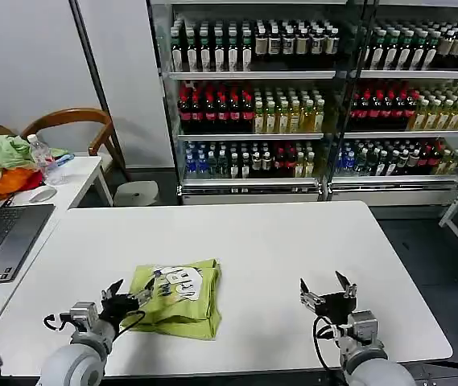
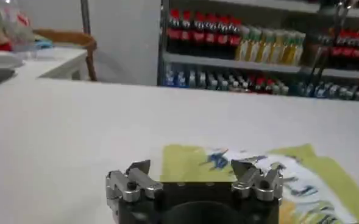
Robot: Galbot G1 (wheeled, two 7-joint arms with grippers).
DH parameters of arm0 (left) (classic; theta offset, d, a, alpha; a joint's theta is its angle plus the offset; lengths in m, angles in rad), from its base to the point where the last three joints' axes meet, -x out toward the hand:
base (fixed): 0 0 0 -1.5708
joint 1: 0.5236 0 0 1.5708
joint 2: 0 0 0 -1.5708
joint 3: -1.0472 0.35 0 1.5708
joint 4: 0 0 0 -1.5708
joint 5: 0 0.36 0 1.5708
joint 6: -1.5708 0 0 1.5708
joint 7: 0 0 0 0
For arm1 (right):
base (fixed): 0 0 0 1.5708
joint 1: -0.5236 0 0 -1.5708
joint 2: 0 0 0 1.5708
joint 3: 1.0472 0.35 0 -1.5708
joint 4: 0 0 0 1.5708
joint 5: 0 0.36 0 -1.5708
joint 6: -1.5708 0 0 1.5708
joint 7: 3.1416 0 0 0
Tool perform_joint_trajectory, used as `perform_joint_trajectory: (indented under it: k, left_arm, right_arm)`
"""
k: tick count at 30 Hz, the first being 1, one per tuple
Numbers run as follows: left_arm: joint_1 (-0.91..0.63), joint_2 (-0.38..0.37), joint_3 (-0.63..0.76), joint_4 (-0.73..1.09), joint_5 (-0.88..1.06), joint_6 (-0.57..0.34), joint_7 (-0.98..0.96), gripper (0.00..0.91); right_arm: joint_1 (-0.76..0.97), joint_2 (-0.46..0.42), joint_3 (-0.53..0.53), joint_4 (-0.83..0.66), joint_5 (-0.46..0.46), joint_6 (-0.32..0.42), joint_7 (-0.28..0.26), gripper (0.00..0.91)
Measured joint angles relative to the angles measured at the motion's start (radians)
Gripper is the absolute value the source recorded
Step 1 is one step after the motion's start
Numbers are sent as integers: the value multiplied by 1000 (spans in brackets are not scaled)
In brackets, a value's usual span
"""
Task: Fold and organize the clothes.
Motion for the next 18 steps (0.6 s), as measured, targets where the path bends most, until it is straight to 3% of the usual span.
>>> perform_joint_trajectory:
  k: [5, 7, 18]
  left_arm:
    - [9, -1, -2, 24, -2, 2, 8, 907]
    - [9, -4, -6, 35, -2, 1, 8, 40]
    - [12, -16, -3, 62, -17, -16, 11, 50]
  right_arm:
    - [10, -5, 0, 2, 8, -2, 0, 907]
    - [14, -10, 1, 2, 11, -2, 1, 907]
    - [15, -10, 6, 0, 13, -3, 1, 907]
